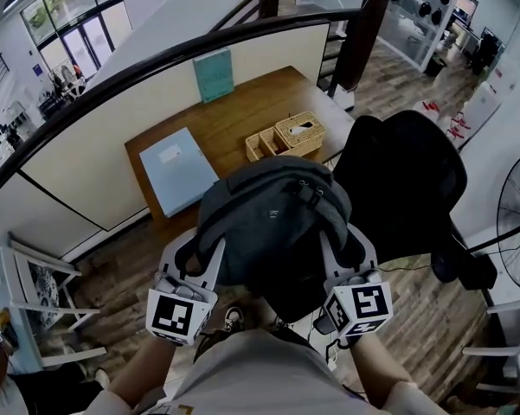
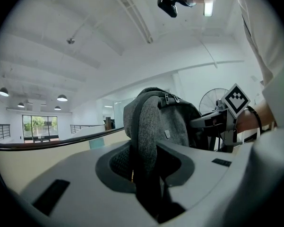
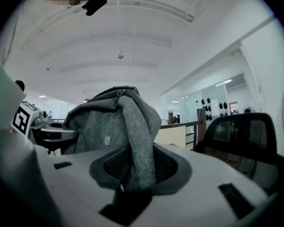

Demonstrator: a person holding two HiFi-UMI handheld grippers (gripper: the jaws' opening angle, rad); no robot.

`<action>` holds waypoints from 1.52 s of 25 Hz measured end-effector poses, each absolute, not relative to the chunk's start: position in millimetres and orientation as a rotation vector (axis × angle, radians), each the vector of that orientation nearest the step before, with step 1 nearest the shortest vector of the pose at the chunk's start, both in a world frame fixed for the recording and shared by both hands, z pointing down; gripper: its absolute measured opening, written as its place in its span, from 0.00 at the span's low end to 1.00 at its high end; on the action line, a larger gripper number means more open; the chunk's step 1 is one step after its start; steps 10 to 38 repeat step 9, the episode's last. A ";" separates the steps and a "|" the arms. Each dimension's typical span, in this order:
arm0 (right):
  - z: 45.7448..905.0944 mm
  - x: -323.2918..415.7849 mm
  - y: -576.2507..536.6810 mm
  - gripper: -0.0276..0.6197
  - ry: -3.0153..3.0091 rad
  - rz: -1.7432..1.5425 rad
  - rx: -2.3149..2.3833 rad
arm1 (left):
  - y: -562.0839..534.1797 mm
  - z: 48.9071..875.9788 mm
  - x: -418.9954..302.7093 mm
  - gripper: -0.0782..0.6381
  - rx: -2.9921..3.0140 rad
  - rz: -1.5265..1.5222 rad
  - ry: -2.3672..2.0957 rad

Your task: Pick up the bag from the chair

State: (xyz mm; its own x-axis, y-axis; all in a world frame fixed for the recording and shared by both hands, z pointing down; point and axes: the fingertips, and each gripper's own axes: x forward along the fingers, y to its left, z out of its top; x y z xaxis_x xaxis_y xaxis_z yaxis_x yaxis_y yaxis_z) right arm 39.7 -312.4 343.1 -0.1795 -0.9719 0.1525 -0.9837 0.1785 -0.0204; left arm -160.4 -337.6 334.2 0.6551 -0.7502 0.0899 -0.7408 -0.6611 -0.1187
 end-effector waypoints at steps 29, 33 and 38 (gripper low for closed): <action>339.5 43.8 -313.9 0.24 -2.319 0.158 1.937 | -337.0 332.0 -156.6 0.24 -2.828 -0.192 1.258; 339.5 43.8 -313.9 0.24 -2.319 0.158 1.937 | -337.0 332.0 -156.6 0.24 -2.828 -0.192 1.258; 339.5 43.8 -313.9 0.24 -2.319 0.158 1.937 | -337.0 332.0 -156.6 0.24 -2.828 -0.192 1.258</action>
